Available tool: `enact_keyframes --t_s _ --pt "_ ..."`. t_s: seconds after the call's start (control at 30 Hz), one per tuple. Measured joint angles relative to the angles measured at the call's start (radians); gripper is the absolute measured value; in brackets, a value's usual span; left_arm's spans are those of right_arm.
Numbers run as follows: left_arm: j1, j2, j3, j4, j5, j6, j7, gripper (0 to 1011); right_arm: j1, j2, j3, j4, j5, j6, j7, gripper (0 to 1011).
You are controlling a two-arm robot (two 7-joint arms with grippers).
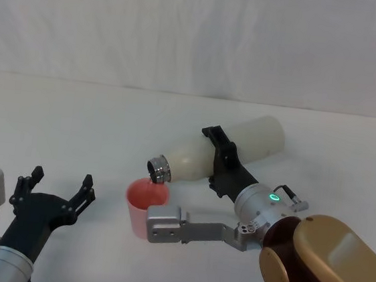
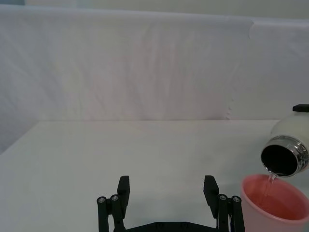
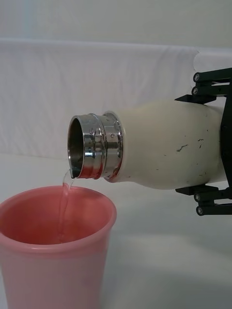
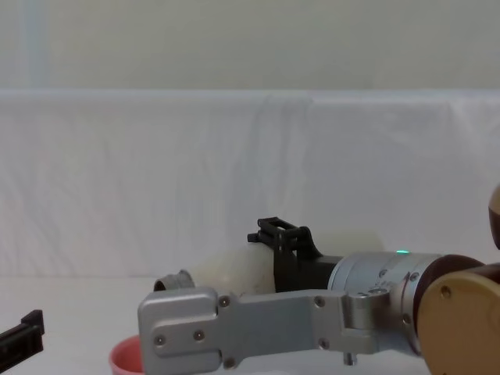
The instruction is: Grasp the thermos with one hand and pour water into the cup lid.
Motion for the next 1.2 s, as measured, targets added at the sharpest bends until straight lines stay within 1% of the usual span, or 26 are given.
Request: enact_keyframes --t_s 1.2 --pt "0.0 0.0 0.0 0.0 0.0 0.0 0.0 1001 0.007 -0.001 -0.009 0.0 -0.014 0.003 0.009 957"
